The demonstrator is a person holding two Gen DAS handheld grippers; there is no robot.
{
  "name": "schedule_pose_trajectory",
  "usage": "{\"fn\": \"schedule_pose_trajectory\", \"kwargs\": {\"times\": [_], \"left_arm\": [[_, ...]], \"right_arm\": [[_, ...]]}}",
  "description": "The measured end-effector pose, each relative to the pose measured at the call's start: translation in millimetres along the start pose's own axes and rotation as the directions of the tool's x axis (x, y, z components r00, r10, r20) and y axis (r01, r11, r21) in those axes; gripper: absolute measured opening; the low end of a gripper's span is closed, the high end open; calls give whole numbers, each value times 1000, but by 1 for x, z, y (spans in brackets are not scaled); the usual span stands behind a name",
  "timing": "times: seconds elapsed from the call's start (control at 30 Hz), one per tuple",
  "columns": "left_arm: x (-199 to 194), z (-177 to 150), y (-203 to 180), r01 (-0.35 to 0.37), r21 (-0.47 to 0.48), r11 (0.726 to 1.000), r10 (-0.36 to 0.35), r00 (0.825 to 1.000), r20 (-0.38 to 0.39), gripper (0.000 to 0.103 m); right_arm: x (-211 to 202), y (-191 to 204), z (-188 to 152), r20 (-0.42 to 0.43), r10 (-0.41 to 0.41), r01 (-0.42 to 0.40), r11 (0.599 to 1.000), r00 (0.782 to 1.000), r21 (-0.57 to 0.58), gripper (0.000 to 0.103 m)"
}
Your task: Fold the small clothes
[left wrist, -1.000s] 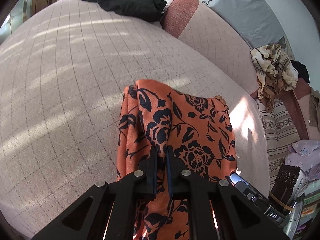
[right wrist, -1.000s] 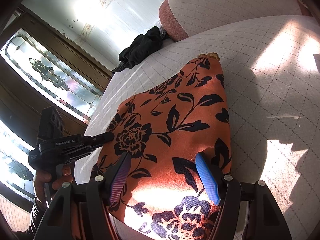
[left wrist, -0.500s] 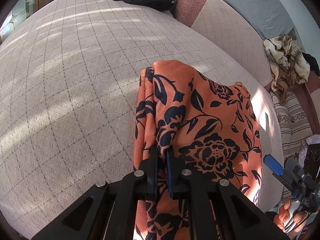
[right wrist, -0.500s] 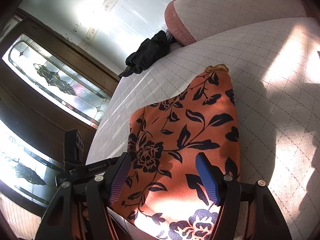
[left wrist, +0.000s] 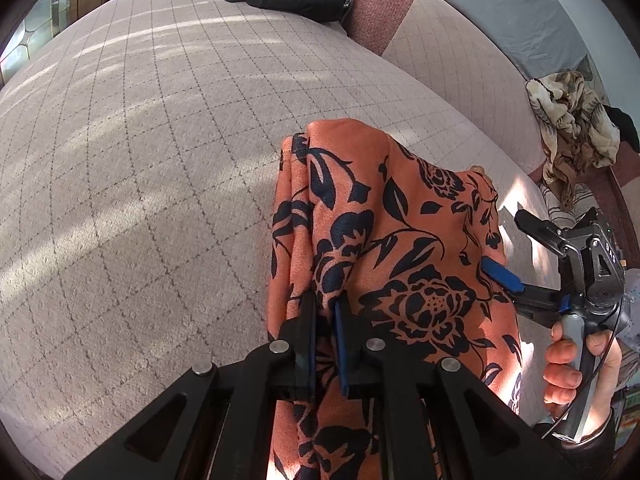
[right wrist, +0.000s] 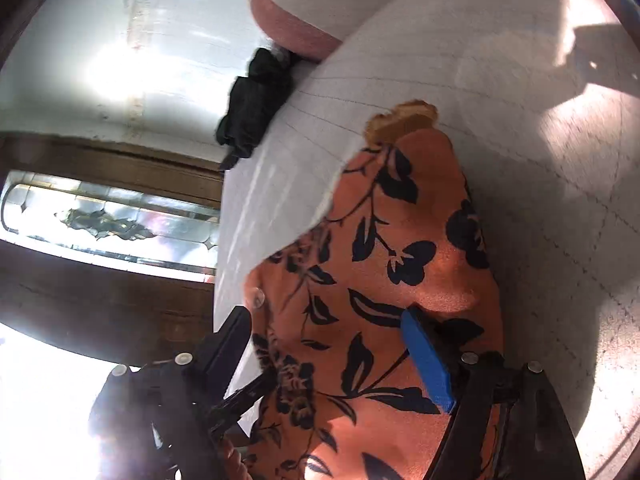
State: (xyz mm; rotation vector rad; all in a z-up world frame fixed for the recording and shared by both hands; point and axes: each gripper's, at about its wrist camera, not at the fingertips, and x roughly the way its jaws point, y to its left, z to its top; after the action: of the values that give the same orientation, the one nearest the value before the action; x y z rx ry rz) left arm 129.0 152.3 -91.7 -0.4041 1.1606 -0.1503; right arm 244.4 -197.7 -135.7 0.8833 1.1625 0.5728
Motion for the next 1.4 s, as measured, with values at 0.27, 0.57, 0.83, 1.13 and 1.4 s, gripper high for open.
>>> {"fn": "schedule_pose_trajectory", "kwargs": {"times": [0.27, 0.57, 0.83, 1.13, 1.4], "left_arm": [[-1, 2, 5, 10, -4, 1000, -10, 1000, 1, 11], [-54, -25, -32, -57, 79, 995, 48, 993, 111, 15], [-32, -72, -21, -166, 113, 980, 156, 983, 92, 29], [-30, -72, -13, -142, 91, 986, 134, 987, 84, 34], [-66, -78, 7, -91, 5, 996, 90, 985, 146, 38]], "right_arm": [[-39, 28, -46, 16, 102, -101, 993, 995, -65, 80], [-39, 37, -88, 3, 2, -1, 988, 1000, -156, 82], [-38, 18, -115, -23, 3, -5, 992, 1000, -124, 82], [-37, 9, -115, -35, 5, -9, 991, 999, -130, 84], [-74, 33, -122, 67, -21, 37, 968, 998, -248, 84]]}}
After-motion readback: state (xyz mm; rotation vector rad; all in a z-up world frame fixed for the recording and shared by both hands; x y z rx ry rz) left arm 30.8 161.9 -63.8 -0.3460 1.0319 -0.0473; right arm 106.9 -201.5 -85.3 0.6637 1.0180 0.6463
